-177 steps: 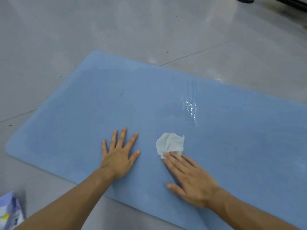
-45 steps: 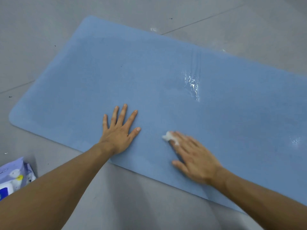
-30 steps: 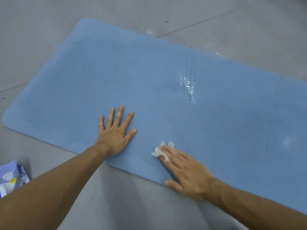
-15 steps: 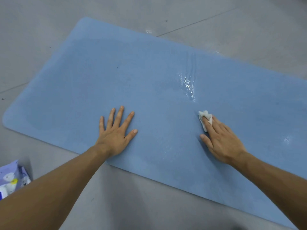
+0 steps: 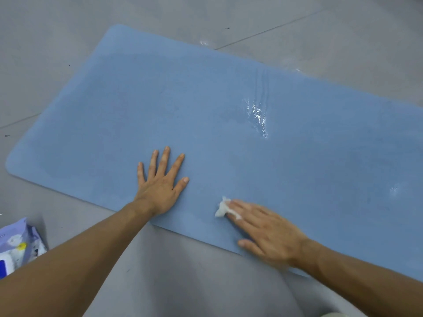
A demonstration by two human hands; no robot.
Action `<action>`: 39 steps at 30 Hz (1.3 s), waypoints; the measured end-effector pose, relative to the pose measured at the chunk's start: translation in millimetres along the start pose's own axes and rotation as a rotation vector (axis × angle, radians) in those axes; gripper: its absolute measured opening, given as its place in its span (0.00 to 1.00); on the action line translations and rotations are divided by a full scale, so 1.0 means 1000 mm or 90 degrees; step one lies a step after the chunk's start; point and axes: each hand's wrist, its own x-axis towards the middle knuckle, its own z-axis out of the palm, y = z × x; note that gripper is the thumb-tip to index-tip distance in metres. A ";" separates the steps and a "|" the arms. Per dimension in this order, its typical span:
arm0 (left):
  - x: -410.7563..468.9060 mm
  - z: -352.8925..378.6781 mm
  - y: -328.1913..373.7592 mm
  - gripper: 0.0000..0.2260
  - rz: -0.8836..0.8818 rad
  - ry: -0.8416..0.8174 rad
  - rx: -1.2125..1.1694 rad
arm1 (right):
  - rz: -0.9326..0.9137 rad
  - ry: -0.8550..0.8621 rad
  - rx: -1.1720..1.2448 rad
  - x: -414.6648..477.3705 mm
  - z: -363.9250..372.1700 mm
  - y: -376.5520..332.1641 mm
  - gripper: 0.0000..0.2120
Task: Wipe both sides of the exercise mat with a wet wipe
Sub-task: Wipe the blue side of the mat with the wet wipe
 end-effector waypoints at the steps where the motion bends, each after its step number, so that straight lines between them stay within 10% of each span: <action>1: 0.000 0.000 0.000 0.30 -0.001 -0.002 -0.002 | 0.047 0.008 0.003 0.002 -0.004 0.013 0.33; 9: -0.004 -0.003 -0.001 0.31 0.002 -0.023 0.000 | 0.410 0.045 0.007 0.016 -0.032 0.099 0.39; 22: -0.004 -0.006 -0.005 0.31 0.016 -0.022 -0.013 | -0.158 -0.031 -0.066 0.030 0.014 -0.061 0.35; 34: -0.006 -0.001 -0.007 0.32 0.028 0.049 -0.028 | 0.294 0.017 -0.038 0.072 -0.041 0.069 0.40; 39: 0.003 0.003 -0.013 0.33 0.040 0.095 -0.002 | 0.208 0.021 0.006 0.081 -0.033 0.043 0.38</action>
